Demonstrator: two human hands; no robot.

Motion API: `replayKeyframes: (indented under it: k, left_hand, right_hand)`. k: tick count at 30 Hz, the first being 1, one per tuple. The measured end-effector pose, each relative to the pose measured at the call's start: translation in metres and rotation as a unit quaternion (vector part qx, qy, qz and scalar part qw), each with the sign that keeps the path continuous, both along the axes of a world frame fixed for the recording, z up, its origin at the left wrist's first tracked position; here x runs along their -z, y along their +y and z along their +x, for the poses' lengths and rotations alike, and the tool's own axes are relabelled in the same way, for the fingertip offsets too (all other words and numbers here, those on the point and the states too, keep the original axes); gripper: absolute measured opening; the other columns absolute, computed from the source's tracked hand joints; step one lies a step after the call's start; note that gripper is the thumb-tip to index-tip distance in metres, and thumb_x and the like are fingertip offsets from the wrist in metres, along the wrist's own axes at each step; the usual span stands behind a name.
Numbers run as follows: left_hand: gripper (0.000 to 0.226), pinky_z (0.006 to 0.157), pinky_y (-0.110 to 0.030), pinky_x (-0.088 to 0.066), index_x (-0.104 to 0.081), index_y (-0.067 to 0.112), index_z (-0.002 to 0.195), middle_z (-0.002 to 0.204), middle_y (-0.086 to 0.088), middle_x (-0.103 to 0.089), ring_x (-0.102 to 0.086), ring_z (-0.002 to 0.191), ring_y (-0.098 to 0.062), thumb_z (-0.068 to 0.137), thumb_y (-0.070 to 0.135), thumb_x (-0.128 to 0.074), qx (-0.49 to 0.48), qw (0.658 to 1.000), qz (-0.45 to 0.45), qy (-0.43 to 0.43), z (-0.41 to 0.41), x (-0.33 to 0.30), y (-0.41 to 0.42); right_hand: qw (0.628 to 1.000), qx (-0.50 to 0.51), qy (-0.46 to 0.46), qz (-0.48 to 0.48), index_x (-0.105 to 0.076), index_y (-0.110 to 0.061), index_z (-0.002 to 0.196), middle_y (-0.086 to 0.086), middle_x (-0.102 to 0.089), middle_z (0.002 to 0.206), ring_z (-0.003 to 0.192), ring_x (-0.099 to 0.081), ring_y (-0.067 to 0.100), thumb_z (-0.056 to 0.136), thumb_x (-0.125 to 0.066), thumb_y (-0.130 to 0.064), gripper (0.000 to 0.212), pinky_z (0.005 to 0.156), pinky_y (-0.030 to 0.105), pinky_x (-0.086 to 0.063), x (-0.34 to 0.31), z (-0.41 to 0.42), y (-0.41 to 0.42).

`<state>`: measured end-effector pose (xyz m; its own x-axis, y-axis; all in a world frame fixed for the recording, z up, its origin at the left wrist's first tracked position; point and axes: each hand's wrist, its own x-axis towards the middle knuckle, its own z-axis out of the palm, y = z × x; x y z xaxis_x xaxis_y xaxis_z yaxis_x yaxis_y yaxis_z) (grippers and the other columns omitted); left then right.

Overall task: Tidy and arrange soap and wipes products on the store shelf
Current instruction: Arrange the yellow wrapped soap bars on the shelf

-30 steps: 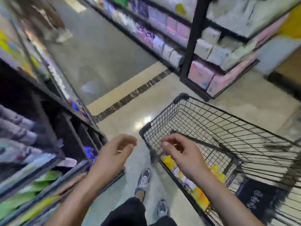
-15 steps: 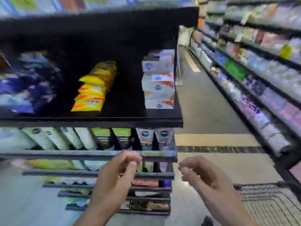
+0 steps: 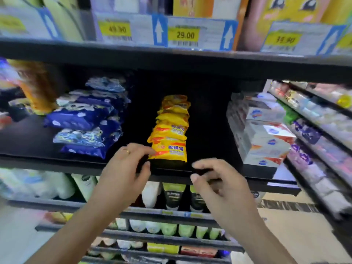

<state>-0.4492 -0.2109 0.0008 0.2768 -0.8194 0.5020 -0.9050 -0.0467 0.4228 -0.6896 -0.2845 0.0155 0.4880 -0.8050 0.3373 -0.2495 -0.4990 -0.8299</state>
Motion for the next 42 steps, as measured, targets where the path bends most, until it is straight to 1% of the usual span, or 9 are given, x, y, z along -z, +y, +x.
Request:
replayKeyframes:
  k: [5,11,17,23,27,33,36,39,42]
  left_hand:
    - [0.025,0.086,-0.043,-0.049,-0.065,0.026,0.120,0.115,0.004,-0.067,-0.059,0.102,-0.024,0.095,0.020,-0.066,-0.016,0.998,0.061,-0.019,0.019,0.012,-0.032]
    - [0.022,0.086,-0.038,-0.046,-0.063,0.030,0.112,0.109,0.013,-0.065,-0.056,0.100,-0.015,0.092,0.021,-0.070,-0.014,0.998,0.041,0.034,0.029,0.022,-0.034]
    - [0.009,0.082,-0.026,-0.046,-0.065,0.035,0.104,0.096,0.020,-0.067,-0.059,0.100,0.003,0.097,0.035,-0.060,-0.006,0.976,0.021,0.219,0.032,0.011,-0.043]
    - [0.058,0.079,-0.024,-0.045,-0.060,0.044,0.117,0.092,0.019,-0.078,-0.068,0.089,0.007,0.077,0.086,-0.061,0.015,0.928,0.107,0.357,0.033,-0.005,-0.057]
    - [0.061,0.076,-0.008,-0.050,-0.062,0.028,0.128,0.097,0.007,-0.081,-0.075,0.093,-0.002,0.074,0.056,-0.074,0.108,0.878,0.079,0.459,0.029,-0.006,-0.062]
    - [0.050,0.086,-0.020,-0.057,-0.062,0.018,0.125,0.105,-0.003,-0.081,-0.077,0.099,-0.018,0.080,0.029,-0.081,0.151,0.868,0.018,0.472,0.028,0.006,-0.054]
    - [0.050,0.079,-0.018,-0.055,-0.060,0.019,0.123,0.104,-0.005,-0.080,-0.075,0.094,-0.016,0.079,0.026,-0.081,0.149,0.876,-0.004,0.459,0.028,0.006,-0.052]
    - [0.047,0.077,-0.014,-0.053,-0.060,0.020,0.124,0.105,-0.004,-0.079,-0.073,0.092,-0.011,0.082,0.024,-0.080,0.162,0.877,-0.007,0.452,0.028,0.007,-0.052]
    - [0.047,0.077,-0.013,-0.052,-0.062,0.024,0.126,0.108,-0.004,-0.079,-0.073,0.093,-0.011,0.083,0.023,-0.080,0.163,0.883,-0.007,0.441,0.030,0.007,-0.052]
  right_hand:
    - [0.990,0.065,0.117,-0.037,-0.056,-0.042,0.131,-0.018,-0.052,0.118,0.099,-0.057,0.001,0.092,-0.067,-0.053,0.043,0.076,0.017,-0.043,0.002,0.060,-0.049]
    - [0.951,0.119,0.273,-0.087,-0.040,-0.035,0.151,-0.005,-0.053,0.126,0.120,-0.052,0.019,0.086,-0.064,-0.068,0.077,0.093,0.039,-0.052,0.020,0.097,-0.071]
    - [0.975,0.133,0.143,-0.107,-0.059,-0.039,0.134,-0.017,-0.058,0.115,0.093,-0.061,0.006,0.086,-0.075,-0.054,0.053,0.081,0.033,-0.054,0.035,0.091,-0.065]
    - [0.986,0.101,-0.064,-0.115,-0.067,-0.035,0.122,-0.018,-0.058,0.112,0.073,-0.059,0.018,0.084,-0.084,-0.026,0.043,0.064,0.015,-0.046,0.042,0.088,-0.061]
    - [0.984,0.078,-0.116,-0.114,-0.067,-0.034,0.120,-0.015,-0.059,0.113,0.075,-0.061,0.016,0.083,-0.086,-0.020,0.045,0.061,0.009,-0.043,0.038,0.090,-0.059]
    - [0.994,-0.020,-0.095,0.048,-0.039,-0.055,0.143,-0.019,-0.057,0.131,0.092,-0.068,0.015,0.076,-0.084,-0.045,0.082,0.069,0.024,-0.055,0.028,0.080,-0.061]
    - [0.980,-0.079,-0.103,0.150,-0.050,-0.051,0.139,-0.015,-0.068,0.118,0.083,-0.066,0.011,0.086,-0.074,-0.047,0.059,0.067,0.019,-0.052,0.019,0.076,-0.069]
    - [0.987,-0.087,-0.054,0.127,-0.067,-0.044,0.118,-0.008,-0.074,0.108,0.083,-0.065,0.023,0.097,-0.070,-0.035,0.023,0.065,0.025,-0.053,0.017,0.078,-0.073]
    - [0.979,-0.101,-0.074,0.159,-0.070,-0.031,0.119,-0.005,-0.076,0.109,0.085,-0.070,0.011,0.094,-0.072,-0.030,0.024,0.061,0.019,-0.052,0.012,0.079,-0.077]
